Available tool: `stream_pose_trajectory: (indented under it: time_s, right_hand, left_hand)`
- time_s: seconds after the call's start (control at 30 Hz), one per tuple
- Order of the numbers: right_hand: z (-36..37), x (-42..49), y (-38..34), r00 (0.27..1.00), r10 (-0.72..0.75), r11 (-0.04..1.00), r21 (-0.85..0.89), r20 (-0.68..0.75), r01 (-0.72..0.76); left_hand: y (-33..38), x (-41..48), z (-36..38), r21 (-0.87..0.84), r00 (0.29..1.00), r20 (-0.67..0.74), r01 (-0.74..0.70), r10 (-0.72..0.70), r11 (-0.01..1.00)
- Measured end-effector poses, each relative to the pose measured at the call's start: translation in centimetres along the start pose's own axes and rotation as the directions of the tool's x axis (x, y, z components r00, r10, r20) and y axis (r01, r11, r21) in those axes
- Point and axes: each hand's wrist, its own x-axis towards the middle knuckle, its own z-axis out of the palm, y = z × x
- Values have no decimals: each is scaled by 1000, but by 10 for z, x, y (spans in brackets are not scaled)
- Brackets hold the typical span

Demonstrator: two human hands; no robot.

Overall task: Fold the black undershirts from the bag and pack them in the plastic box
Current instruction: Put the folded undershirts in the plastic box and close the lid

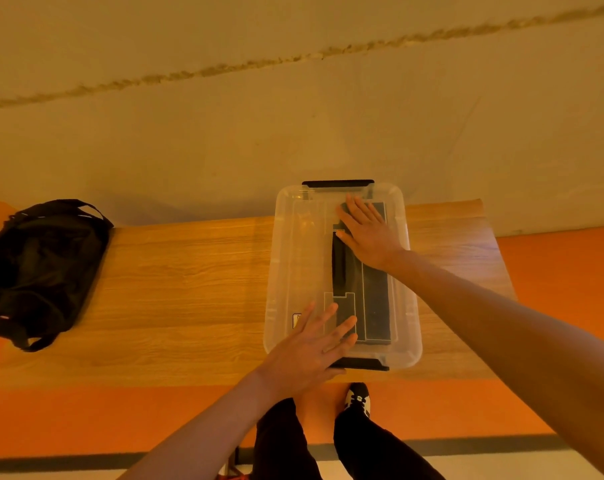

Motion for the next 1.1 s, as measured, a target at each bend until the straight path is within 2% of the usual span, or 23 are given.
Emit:
stream_pose_trajectory:
  time_s: [0.2, 0.33, 0.6, 0.67, 0.73, 0.87, 1.0, 1.1]
  right_hand:
    - [4, -37, -9, 1000, 24, 999, -44, -2, -24]
    - [0, -51, -17, 995, 94, 995, -44, -26, -95]
    - [9, -113, -54, 965, 249, 964, -72, -83, -255]
    - [13, -120, -71, 956, 278, 952, -105, -97, -288]
    - [18, -125, -87, 927, 359, 924, -100, -112, -370]
    - [37, -135, -111, 797, 583, 807, -2, -155, -591]
    - [54, -151, -153, 543, 814, 571, 115, -207, -813]
    - [65, -158, -187, 361, 905, 407, 213, -225, -888]
  left_hand:
    - [-7, 6, -23, -226, 998, -3, 53, -55, 973]
    - [-46, 22, -37, -122, 997, -54, 45, -52, 991]
    - [-142, 75, -72, -48, 989, 12, 146, -146, 988]
    - [-159, 91, -71, 56, 994, 20, 102, -103, 993]
    - [-172, 108, -72, 165, 1000, 22, -7, 3, 986]
    - [-197, 140, -79, 279, 973, -3, -222, 232, 934]
    - [-219, 164, -83, 277, 943, 16, -324, 333, 905]
    - [-231, 172, -78, 198, 933, 39, -359, 359, 912]
